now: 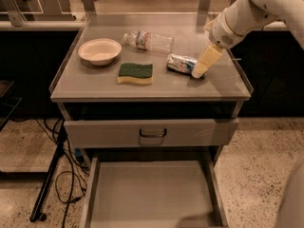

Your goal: Place redbull can into middle drawer

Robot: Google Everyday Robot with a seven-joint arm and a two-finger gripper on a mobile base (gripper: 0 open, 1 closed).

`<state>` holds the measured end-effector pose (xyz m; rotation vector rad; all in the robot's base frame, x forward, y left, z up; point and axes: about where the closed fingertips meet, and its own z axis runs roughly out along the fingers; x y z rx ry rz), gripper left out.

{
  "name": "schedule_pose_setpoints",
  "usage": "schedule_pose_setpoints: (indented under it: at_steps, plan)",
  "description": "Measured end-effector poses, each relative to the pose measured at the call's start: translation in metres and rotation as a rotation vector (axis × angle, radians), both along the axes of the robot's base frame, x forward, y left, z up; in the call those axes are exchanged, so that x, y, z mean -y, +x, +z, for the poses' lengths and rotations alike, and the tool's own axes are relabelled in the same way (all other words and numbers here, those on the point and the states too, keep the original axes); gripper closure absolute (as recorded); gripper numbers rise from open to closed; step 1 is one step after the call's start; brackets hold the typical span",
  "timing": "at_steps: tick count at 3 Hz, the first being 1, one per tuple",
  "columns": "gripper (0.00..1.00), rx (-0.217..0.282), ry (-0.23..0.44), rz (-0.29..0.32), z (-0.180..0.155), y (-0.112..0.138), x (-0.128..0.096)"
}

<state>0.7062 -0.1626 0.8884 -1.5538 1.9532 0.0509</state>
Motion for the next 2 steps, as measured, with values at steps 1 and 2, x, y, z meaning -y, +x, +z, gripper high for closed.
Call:
schedule_pose_setpoints:
  at_steps: [1,2]
  plan:
    - [0.00,-0.029,0.041,-0.005,-0.011,0.015,-0.001]
    - [0.00,-0.073,0.087,0.003,-0.024,0.028,-0.006]
